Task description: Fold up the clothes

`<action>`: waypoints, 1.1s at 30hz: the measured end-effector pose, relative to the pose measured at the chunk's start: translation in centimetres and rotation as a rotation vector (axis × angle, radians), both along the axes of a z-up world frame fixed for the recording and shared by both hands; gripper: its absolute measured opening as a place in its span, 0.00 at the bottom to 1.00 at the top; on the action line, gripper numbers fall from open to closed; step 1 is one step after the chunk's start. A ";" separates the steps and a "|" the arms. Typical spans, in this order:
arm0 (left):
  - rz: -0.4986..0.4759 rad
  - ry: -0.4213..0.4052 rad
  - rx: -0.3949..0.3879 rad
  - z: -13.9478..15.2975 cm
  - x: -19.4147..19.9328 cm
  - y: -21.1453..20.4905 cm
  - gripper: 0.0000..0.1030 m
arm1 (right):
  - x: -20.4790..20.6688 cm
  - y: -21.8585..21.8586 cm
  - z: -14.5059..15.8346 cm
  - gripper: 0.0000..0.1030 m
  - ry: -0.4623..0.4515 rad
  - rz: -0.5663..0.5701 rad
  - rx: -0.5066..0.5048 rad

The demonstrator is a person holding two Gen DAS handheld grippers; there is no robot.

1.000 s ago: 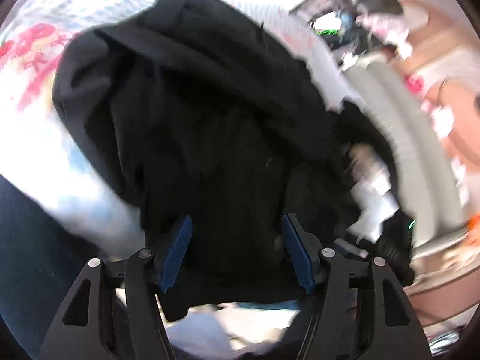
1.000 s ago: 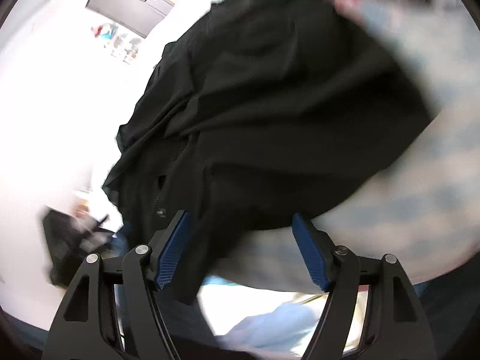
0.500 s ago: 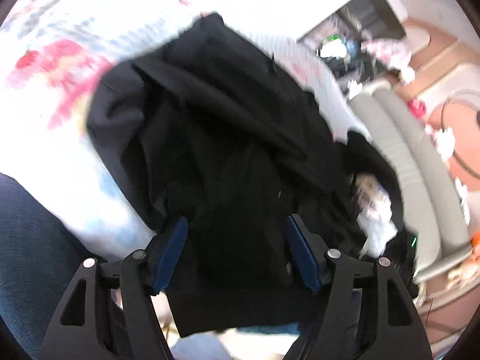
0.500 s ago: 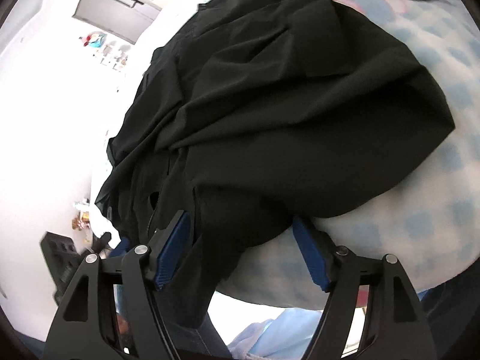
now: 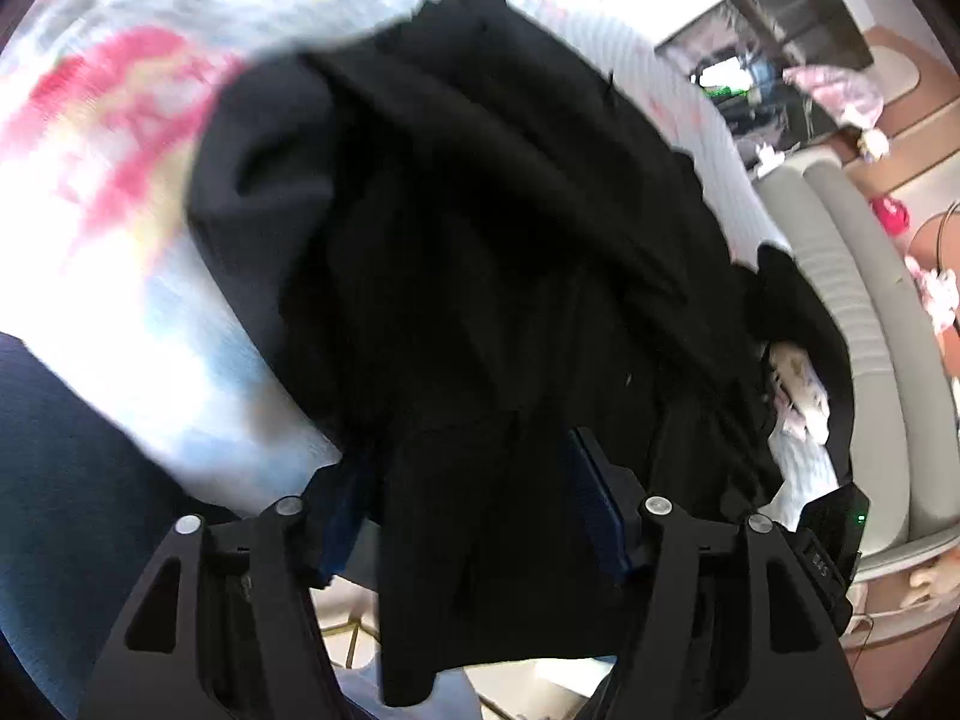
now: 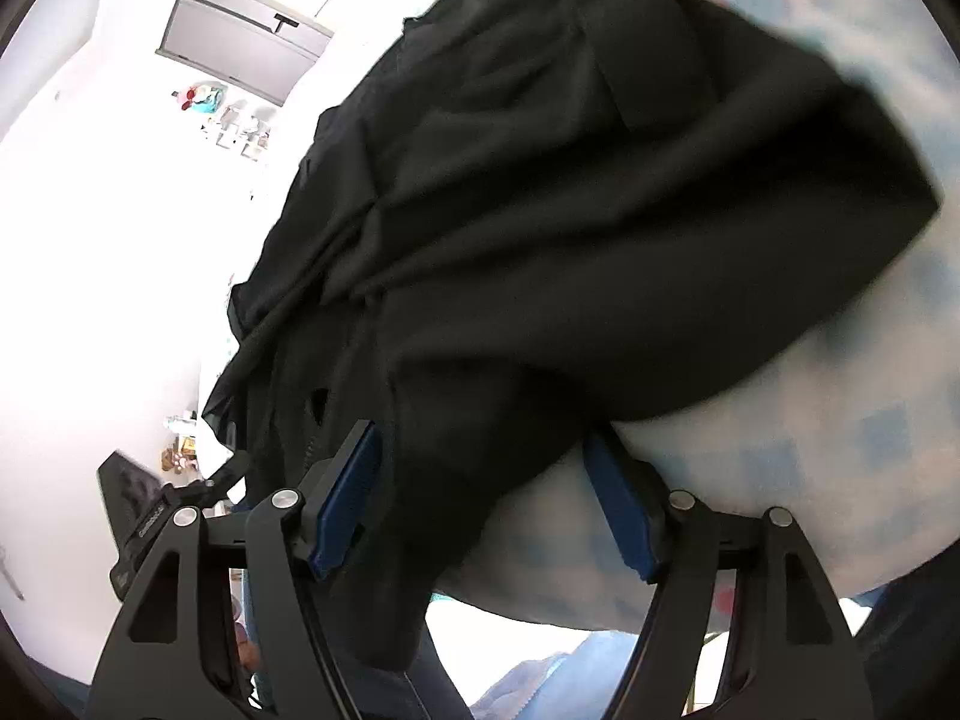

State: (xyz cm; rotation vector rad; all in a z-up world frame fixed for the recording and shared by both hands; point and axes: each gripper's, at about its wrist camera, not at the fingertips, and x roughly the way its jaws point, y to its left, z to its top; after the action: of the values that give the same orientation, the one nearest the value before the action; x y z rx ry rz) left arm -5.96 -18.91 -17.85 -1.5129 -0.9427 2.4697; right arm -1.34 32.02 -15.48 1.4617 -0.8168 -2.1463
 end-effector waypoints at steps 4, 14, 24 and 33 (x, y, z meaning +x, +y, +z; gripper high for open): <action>-0.028 0.049 0.042 0.2 0.1 -0.2 0.65 | 0.5 -0.5 0.2 0.67 0.025 0.009 -0.012; -0.047 -0.055 0.194 -3.2 0.1 -1.0 0.65 | 0.2 -0.9 -1.7 0.66 0.021 -0.009 -0.072; -0.009 0.102 0.132 -2.0 1.0 0.6 0.63 | -0.7 -2.4 -1.5 0.86 0.011 0.065 -0.014; -0.005 0.117 0.150 -2.8 0.9 0.0 0.59 | -1.6 -2.4 -0.7 0.46 0.043 0.066 -0.021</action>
State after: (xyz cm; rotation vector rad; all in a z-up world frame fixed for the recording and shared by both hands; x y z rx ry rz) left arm -5.08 -18.93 -20.67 -1.3080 -1.0743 2.3929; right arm -2.95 29.67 -16.18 1.4082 -0.7627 -2.1064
